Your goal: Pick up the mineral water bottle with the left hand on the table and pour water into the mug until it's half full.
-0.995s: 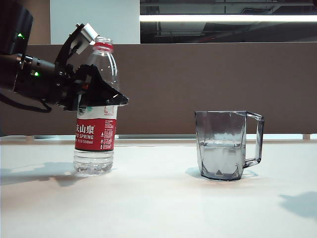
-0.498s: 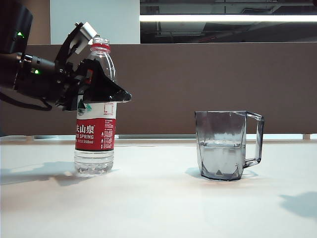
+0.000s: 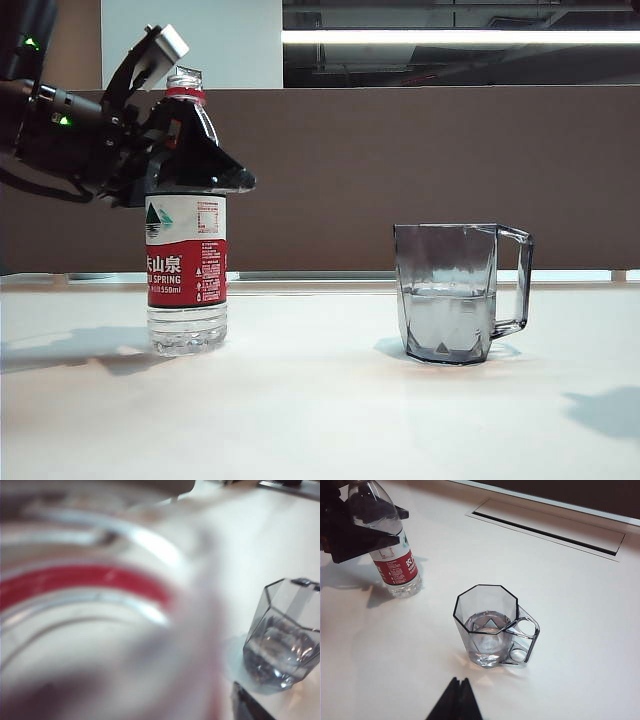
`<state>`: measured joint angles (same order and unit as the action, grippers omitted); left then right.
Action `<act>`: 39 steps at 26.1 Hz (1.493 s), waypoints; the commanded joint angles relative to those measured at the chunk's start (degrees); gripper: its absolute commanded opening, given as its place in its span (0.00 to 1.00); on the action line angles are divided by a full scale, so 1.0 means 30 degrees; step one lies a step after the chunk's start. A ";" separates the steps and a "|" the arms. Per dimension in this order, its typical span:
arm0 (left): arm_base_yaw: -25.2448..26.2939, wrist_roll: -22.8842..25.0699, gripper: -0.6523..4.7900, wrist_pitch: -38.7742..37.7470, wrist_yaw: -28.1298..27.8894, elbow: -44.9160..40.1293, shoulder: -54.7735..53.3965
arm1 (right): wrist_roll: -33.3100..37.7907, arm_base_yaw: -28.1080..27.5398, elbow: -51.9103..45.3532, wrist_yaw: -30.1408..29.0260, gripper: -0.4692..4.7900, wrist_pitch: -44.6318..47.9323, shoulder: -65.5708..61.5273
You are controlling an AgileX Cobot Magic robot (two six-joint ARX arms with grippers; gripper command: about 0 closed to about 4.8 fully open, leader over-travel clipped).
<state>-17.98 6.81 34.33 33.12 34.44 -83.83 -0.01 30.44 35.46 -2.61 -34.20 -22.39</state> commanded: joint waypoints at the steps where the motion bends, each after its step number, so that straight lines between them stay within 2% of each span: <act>1: 0.0007 0.0146 1.00 -0.0605 -0.0481 0.0066 0.0393 | -0.0058 -0.0015 0.0168 -0.0029 0.09 0.0342 0.0015; 11: 0.0007 0.1268 0.99 -0.2769 -0.1362 0.0066 0.2098 | -0.0058 -0.0015 0.0168 -0.0036 0.09 0.0342 0.0015; 23: 0.0007 0.1304 1.00 -0.6411 -0.2295 0.0073 0.4335 | -0.0058 -0.0015 0.0168 -0.0029 0.09 0.0350 0.0015; 28: 0.0007 0.1304 0.99 -0.7956 -0.3789 0.0080 0.5319 | -0.0058 -0.0015 0.0168 -0.0029 0.09 0.0357 0.0015; 35: 0.0007 0.1304 0.99 -1.0841 -0.3840 0.0087 0.7147 | -0.0058 -0.0015 0.0168 -0.0029 0.09 0.0350 0.0015; 38: 0.0007 0.1282 0.94 -1.1540 -0.3840 0.0087 0.7905 | -0.0058 -0.0015 0.0168 -0.0029 0.09 0.0350 0.0015; 39: 0.0007 0.1282 0.88 -1.1781 -0.3840 0.0087 0.8145 | -0.0058 -0.0015 0.0168 -0.0029 0.09 0.0350 0.0015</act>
<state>-17.98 10.68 0.03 21.61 34.44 -60.38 -0.01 30.44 35.46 -2.61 -34.20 -22.39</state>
